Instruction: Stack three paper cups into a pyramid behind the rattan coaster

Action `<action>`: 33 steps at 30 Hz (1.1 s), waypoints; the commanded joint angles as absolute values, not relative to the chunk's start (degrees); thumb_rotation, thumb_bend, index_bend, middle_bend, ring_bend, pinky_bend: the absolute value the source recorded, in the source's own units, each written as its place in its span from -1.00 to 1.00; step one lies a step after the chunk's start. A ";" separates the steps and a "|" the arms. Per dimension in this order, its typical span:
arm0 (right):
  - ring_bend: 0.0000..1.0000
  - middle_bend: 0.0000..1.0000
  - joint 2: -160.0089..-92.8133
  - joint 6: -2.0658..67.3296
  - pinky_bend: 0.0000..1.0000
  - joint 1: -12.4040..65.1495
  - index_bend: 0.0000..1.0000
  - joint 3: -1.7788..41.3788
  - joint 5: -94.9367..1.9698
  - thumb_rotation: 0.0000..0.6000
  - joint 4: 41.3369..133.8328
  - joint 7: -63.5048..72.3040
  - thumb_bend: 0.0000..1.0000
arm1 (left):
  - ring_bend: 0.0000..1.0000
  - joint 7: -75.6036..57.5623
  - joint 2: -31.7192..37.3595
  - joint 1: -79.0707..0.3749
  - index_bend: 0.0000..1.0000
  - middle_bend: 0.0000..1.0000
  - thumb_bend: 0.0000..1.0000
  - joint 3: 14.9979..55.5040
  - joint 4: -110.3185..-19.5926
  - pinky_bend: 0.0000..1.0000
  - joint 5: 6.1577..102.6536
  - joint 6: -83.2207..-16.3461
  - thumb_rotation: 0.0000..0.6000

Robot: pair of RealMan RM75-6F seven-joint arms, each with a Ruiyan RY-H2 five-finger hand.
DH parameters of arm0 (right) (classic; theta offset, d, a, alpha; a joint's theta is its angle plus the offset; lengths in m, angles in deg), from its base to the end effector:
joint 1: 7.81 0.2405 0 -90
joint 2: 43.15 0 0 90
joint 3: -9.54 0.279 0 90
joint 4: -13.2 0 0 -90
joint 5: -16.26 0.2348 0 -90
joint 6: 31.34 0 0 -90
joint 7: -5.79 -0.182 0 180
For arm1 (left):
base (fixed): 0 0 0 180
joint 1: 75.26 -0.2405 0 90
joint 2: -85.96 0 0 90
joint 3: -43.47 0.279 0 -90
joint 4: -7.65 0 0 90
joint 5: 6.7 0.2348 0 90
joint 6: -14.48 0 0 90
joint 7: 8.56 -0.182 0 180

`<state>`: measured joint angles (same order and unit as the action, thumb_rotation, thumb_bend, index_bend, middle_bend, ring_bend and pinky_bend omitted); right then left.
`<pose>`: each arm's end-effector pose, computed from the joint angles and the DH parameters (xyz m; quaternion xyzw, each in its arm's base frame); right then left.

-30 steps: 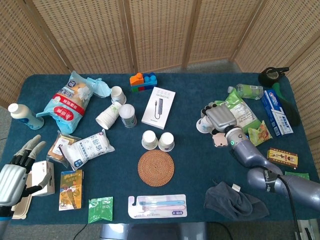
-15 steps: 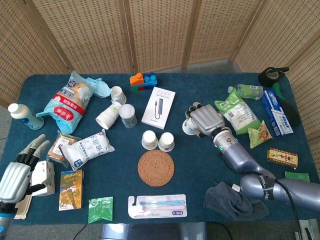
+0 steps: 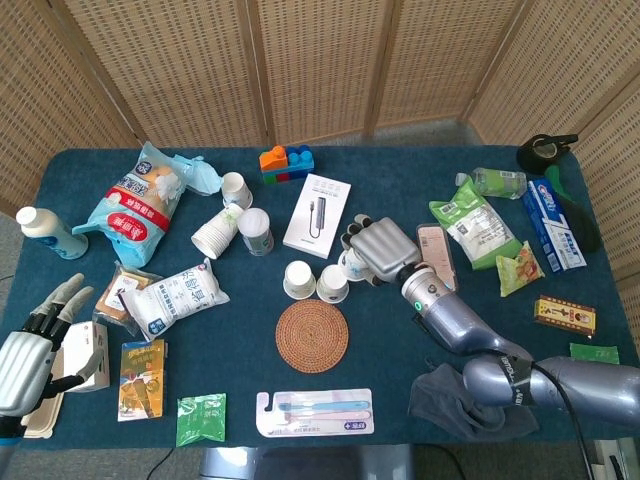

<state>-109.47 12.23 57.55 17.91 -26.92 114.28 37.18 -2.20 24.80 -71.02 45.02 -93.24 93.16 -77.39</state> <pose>-0.0472 -0.4384 0.0298 0.8304 -0.2717 0.2920 0.3891 -0.2740 0.1940 0.1436 -0.6081 -0.3908 -0.4986 0.4784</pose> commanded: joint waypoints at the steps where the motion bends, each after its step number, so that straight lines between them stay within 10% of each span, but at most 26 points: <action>1: -0.70 -0.42 -110.11 11.46 0.10 58.24 -0.13 18.22 -27.63 1.00 113.72 36.45 -0.17 | -1.00 -2.24 24.92 -71.19 -0.89 -1.00 -0.20 45.10 -93.34 -0.62 92.98 -77.51 1.00; 33: -0.70 -0.43 -117.30 10.79 0.10 69.27 -0.14 15.56 -18.56 1.00 109.10 41.31 -0.19 | -1.00 0.36 24.18 -71.33 -0.90 -1.00 -0.20 45.05 -90.85 -0.62 90.68 -76.76 1.00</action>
<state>-117.25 10.70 69.18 15.67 -18.65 109.09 41.20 0.34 24.18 -71.34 45.05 -90.88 90.69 -76.77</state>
